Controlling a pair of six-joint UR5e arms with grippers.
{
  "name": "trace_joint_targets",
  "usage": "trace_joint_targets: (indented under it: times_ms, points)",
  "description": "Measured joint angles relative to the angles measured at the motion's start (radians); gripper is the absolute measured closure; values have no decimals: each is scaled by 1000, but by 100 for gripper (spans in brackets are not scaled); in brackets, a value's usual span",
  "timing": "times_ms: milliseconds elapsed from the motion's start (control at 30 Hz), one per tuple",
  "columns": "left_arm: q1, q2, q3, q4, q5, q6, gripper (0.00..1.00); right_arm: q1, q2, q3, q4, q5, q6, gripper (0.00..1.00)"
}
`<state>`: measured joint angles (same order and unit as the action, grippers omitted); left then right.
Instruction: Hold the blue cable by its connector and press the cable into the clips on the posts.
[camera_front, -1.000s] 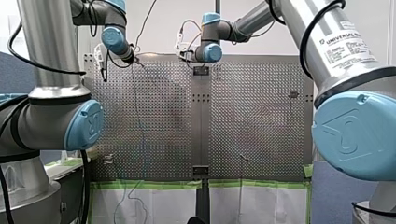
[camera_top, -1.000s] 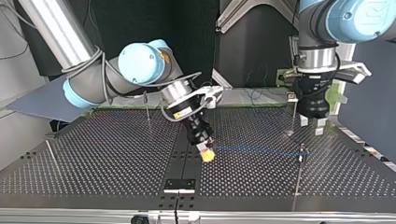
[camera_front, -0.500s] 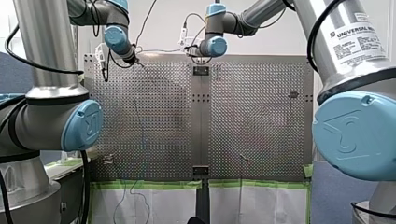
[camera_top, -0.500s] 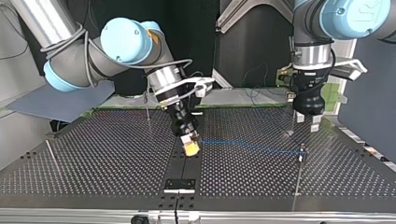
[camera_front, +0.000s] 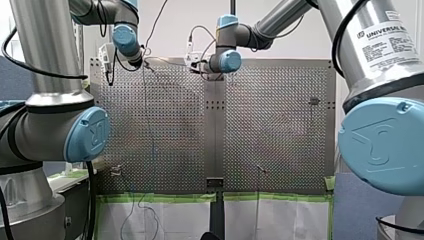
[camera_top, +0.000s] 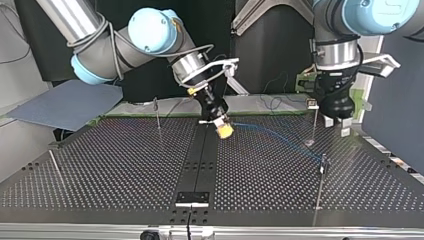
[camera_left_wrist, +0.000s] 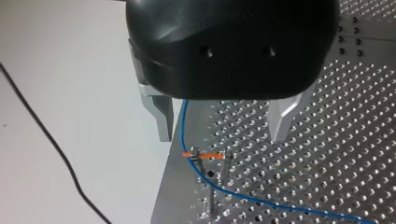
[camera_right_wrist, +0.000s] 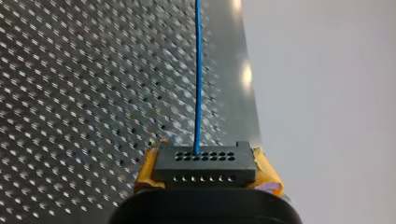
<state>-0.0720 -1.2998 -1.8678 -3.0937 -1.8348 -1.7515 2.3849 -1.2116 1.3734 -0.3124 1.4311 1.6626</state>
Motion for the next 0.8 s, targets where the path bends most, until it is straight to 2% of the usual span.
trace_joint_targets:
  times_ms: [133,400,800]
  points:
    - [-2,3,0,0,-5,0,0,3,0,16,-29,-31,14,100]
    - [-5,3,0,-1,-7,0,0,-8,2,-20,-54,-62,65,100]
    - [-2,2,0,-1,-14,-1,0,2,3,-78,-51,-101,88,100]
